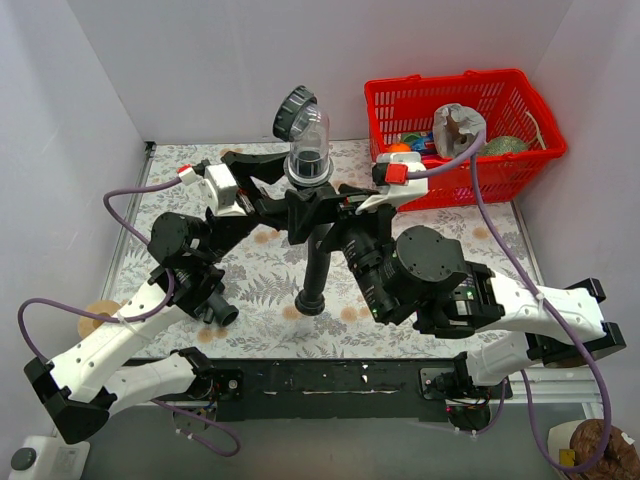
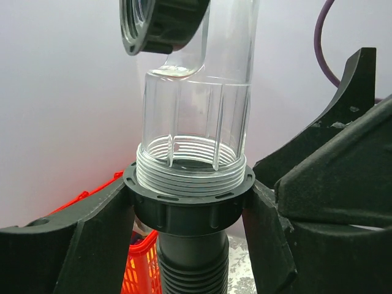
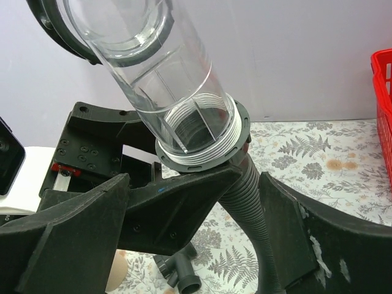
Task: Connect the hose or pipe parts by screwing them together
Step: Install the adaptor on the pipeline.
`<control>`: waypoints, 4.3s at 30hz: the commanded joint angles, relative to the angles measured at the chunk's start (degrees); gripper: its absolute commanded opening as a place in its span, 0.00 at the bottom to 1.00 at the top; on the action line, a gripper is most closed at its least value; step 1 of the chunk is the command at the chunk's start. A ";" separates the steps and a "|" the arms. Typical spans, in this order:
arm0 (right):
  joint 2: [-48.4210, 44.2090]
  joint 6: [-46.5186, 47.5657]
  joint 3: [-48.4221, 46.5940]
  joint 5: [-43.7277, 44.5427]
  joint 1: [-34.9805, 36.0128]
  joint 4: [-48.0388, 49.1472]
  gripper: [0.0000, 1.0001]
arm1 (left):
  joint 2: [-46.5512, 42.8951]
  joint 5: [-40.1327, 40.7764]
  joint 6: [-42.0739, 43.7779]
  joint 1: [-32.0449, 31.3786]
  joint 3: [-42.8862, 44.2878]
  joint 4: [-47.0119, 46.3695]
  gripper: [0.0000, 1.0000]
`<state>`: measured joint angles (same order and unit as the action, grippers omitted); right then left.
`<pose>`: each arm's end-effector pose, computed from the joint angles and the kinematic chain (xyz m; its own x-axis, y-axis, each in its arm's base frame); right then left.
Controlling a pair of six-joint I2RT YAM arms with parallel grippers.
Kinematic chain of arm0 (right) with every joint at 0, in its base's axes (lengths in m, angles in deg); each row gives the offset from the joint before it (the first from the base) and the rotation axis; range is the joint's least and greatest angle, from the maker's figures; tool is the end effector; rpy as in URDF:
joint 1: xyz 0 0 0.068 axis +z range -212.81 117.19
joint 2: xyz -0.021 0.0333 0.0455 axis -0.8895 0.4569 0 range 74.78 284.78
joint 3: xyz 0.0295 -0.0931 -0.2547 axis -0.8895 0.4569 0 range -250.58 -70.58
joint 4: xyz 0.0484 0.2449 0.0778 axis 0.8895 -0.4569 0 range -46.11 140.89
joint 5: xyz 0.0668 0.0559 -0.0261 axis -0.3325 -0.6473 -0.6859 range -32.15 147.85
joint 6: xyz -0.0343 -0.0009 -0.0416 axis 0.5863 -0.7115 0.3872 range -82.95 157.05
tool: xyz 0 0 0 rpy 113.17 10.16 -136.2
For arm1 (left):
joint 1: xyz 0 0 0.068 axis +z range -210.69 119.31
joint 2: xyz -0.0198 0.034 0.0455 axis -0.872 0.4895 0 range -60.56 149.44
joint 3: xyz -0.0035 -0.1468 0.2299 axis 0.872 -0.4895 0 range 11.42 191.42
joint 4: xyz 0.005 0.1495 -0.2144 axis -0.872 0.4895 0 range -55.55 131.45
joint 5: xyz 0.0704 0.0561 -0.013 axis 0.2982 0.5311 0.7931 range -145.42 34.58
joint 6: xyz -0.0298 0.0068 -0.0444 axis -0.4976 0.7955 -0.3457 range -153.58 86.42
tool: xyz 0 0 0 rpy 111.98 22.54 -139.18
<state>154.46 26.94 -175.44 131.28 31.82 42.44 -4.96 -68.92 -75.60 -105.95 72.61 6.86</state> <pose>0.0138 0.2515 0.5559 -0.0856 0.4389 -0.8945 -0.3487 0.8278 0.4395 0.1347 -0.1477 0.4743 -0.2681 -0.6541 -0.7073 0.8732 0.1453 -0.4653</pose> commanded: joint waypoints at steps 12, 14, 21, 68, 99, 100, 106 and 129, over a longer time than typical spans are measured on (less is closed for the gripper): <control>-5.05 9.93 -4.65 -28.95 0.91 -18.26 0.97 | -1.37 6.73 -2.36 0.08 2.36 -4.31 0.00; -8.65 13.06 -2.73 -30.89 0.82 -17.58 0.97 | -1.28 5.16 -3.68 0.08 2.71 -2.83 0.00; -19.30 21.79 3.09 -30.46 0.91 -9.21 0.98 | -2.59 -9.40 -9.56 0.08 2.18 -0.53 0.00; -11.65 23.29 -3.42 -61.45 -1.99 -8.61 0.95 | 2.68 -44.24 -35.41 0.25 13.17 -2.20 0.00; -7.44 10.46 1.85 -63.69 -20.10 -6.67 0.01 | 1.71 -28.89 -24.17 0.17 14.57 1.49 0.00; -7.26 9.24 2.11 -62.37 -20.10 -6.76 0.01 | 2.15 -27.74 -23.47 0.17 14.92 1.49 0.00; -7.69 9.67 6.33 -51.73 -19.57 -6.15 0.01 | 2.33 -20.36 -18.37 0.17 14.84 1.84 0.00; 8.03 25.41 0.45 -1.18 -3.31 5.72 0.21 | 2.06 3.21 0.26 0.17 8.86 2.46 0.00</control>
<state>157.10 53.49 -176.68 123.15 25.46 52.82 -2.56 -82.49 -82.64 -106.25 80.30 18.00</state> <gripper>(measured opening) 0.611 0.614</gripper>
